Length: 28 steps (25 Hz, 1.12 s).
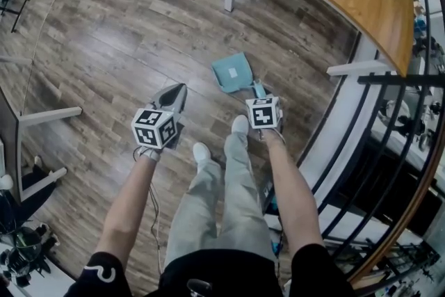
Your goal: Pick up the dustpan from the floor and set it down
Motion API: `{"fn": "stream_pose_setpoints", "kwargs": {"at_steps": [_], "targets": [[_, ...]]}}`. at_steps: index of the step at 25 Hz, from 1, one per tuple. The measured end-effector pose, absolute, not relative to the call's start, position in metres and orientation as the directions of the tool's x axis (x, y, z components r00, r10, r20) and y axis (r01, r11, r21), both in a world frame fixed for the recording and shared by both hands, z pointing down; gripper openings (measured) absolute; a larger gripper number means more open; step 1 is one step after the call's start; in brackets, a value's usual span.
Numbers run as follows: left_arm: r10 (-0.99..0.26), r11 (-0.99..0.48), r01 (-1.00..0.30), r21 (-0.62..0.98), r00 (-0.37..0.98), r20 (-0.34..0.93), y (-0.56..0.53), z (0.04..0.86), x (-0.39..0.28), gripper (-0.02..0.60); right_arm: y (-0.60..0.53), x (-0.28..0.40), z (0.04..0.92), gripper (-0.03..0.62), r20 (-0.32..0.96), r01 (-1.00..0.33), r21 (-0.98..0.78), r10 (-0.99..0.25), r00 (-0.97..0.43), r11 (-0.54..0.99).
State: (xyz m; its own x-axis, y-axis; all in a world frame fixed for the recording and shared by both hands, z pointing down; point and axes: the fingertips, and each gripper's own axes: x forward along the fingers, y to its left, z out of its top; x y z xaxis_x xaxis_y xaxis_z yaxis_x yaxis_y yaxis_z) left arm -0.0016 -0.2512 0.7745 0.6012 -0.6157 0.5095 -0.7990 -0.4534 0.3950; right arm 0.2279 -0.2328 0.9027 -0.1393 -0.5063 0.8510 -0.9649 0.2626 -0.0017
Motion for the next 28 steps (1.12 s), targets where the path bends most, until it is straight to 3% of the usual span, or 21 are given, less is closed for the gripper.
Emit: {"fn": "stream_pose_setpoints", "kwargs": {"at_steps": [17, 28], "targets": [[-0.639, -0.492, -0.803, 0.337, 0.595, 0.488, -0.221, 0.691, -0.02, -0.003, -0.189, 0.221, 0.813, 0.083, 0.855, -0.961, -0.006, -0.496, -0.149, 0.278], [-0.684, -0.515, -0.805, 0.295, 0.594, 0.423, -0.213, 0.599, -0.043, -0.003, -0.193, 0.203, 0.701, 0.083, 0.793, -0.951, -0.032, -0.572, -0.211, 0.308]]}}
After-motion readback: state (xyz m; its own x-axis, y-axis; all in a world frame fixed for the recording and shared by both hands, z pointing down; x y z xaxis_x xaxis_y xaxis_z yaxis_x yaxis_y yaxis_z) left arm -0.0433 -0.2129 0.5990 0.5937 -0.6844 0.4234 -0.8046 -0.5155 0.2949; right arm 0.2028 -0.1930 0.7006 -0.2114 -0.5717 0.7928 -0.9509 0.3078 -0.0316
